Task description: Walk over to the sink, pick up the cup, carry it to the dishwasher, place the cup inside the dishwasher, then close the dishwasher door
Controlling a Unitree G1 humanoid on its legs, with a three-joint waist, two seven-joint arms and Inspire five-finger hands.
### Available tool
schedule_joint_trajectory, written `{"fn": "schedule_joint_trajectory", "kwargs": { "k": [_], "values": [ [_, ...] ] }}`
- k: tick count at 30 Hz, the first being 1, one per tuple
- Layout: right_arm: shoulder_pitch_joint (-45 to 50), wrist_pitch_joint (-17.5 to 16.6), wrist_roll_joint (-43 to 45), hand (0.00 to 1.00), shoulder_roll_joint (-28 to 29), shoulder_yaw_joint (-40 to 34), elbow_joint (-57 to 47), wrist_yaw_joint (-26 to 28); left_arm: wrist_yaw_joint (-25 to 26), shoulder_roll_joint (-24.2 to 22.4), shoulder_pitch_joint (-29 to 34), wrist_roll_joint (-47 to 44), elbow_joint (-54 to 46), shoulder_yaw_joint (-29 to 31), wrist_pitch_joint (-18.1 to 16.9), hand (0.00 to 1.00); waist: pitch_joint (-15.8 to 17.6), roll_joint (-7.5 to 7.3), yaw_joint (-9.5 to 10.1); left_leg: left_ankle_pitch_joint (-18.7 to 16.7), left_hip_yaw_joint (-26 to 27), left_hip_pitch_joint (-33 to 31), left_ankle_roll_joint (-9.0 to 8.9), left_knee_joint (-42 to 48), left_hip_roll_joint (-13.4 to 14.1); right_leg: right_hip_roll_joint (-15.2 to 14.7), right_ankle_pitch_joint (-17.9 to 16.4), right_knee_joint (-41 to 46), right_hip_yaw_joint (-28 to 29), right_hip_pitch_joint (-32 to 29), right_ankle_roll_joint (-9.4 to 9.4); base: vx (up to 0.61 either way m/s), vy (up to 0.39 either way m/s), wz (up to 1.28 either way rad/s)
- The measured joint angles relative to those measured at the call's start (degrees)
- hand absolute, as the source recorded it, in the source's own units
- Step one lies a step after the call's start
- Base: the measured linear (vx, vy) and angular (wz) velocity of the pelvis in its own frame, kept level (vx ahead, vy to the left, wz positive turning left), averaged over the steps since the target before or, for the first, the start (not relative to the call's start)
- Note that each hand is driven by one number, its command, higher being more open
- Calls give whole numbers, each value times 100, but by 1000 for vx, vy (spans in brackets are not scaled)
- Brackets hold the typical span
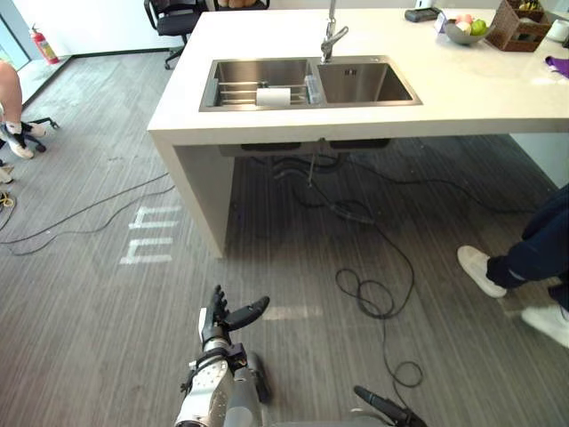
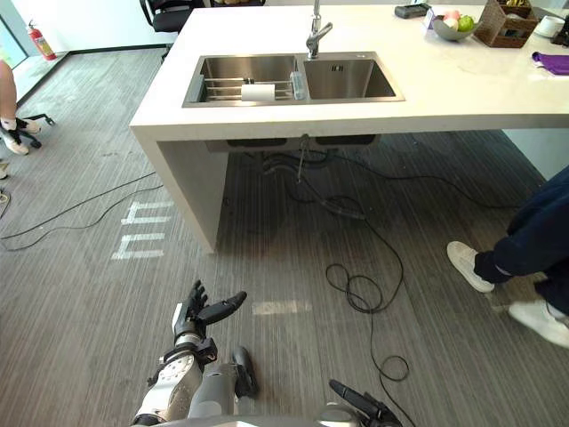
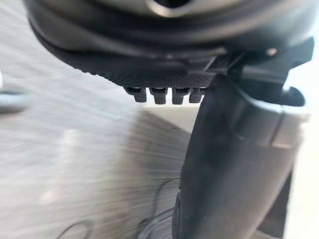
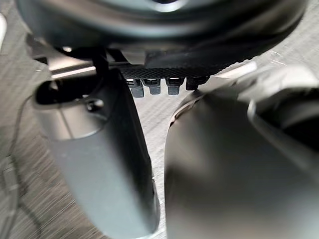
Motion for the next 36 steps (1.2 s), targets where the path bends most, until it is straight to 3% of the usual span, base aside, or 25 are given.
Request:
{"fn": "schedule_joint_trajectory", "kwargs": {
  "k": [1,2,3,5,6,7,8,11,13,14,15,17,18,19,25,28,31,36],
  "values": [
    [20,-9,-1,100,77,-207,43,55,14,25,-19,60,-143,41,-94,100,-78,-109,-24,-119,0,69,187,19,-231,-203,267,995,-27,-358,259,462,169,34],
    [22,-34,-31,100,80,-250,43,60,37,25,-16,98,-271,73,-102,100,-105,-146,-20,-160,8,143,248,-30,-339,-359,493,1287,-5,-476,354,515,186,34],
    [-11,-59,-51,100,56,-339,70,65,107,31,-17,183,-677,65,-163,100,-125,-167,-11,-195,-20,408,303,-310,-545,-569,1208,1935,161,-771,529,389,129,22],
    [-39,-117,-34,100,77,-561,81,76,190,14,-17,198,-1168,71,-257,100,-83,-94,-16,-154,-122,697,260,-620,-601,-696,1024,2451,-19,-1070,277,353,95,18],
    [-46,-120,-4,100,91,-776,102,117,270,27,-34,197,-1564,74,-346,100,-53,0,-26,-111,-239,983,212,-918,-605,-757,736,2468,-400,-1248,-25,319,49,27],
    [-21,-84,66,100,114,-985,111,208,306,36,-86,199,-1865,60,-461,100,-80,124,-71,-51,-394,1213,135,-1228,-587,-760,528,2116,-744,-1465,-182,318,31,34],
    [-7,-72,101,100,124,-1073,97,250,316,50,-140,198,-1989,60,-504,100,-94,149,-93,-26,-461,1323,98,-1371,-579,-757,470,1822,-823,-1593,-218,308,-19,47],
    [-12,-67,102,100,270,-1481,36,470,235,336,-605,191,-2170,76,-730,100,-64,195,-241,-57,-887,1782,-63,-1472,-433,-694,618,450,-551,-2077,-20,347,-165,78],
    [-11,-62,165,100,384,-1656,51,481,108,556,-776,150,-2357,86,-786,100,-97,148,-312,-194,-1262,2109,-349,-1515,-325,-648,1102,-194,-480,-2046,-61,404,-381,95],
    [33,-60,166,100,489,-1670,164,462,13,714,-803,71,-2647,96,-823,100,-220,-101,-269,-284,-1449,2183,-526,-1525,-432,-615,2170,-782,-442,-1976,-106,304,-370,76],
    [38,-55,163,100,545,-1668,272,467,-51,790,-808,51,-2800,147,-873,100,-273,-252,-237,-332,-1538,2207,-615,-1527,-488,-620,2145,-940,-487,-1908,-148,367,-481,47],
    [-4,-73,208,100,231,-1716,498,497,-134,372,-802,-139,-3079,212,-972,100,-337,390,-76,-464,-1557,2187,-929,-1504,184,58,1954,-1391,-733,-1652,-254,349,-424,-1],
    [-11,-70,218,100,167,-1672,505,500,-155,354,-823,-150,-3156,190,-965,100,-355,490,-68,-459,-1532,2196,-949,-1540,310,195,1933,-1444,-757,-1643,-304,223,-218,-13],
    [170,328,1206,100,177,-1024,392,551,-607,590,-1337,-81,-3349,-488,-291,100,-341,300,-301,-493,-1104,2275,-934,-1424,427,556,2548,-2417,-655,-1225,-372,109,-97,-8],
    [194,318,1205,100,179,-1010,389,541,-607,648,-1339,-93,-3271,-504,-259,100,-342,294,-329,-477,-1054,2349,-927,-1512,395,533,2566,-2432,-634,-1214,-374,-1,1,-2],
    [322,136,1196,100,308,-1213,352,536,-579,591,-1464,-155,-3089,-678,-123,100,-365,252,-337,-367,-1059,2451,-869,-1770,243,397,2581,-2415,-667,-1207,-332,-9,17,6],
    [436,-154,1163,100,429,-1282,295,482,-279,535,-1637,-141,-2766,-785,52,100,-405,193,-429,-362,-1072,2537,-823,-1938,113,262,2562,-2398,-687,-1171,-271,-21,41,10],
    [624,-361,1101,100,551,-1286,220,412,138,539,-1863,-134,-2623,-762,123,100,-608,194,-519,-463,-851,2690,-764,-1981,216,223,2388,-2269,-760,-1069,-178,61,10,8]
  ]
}}
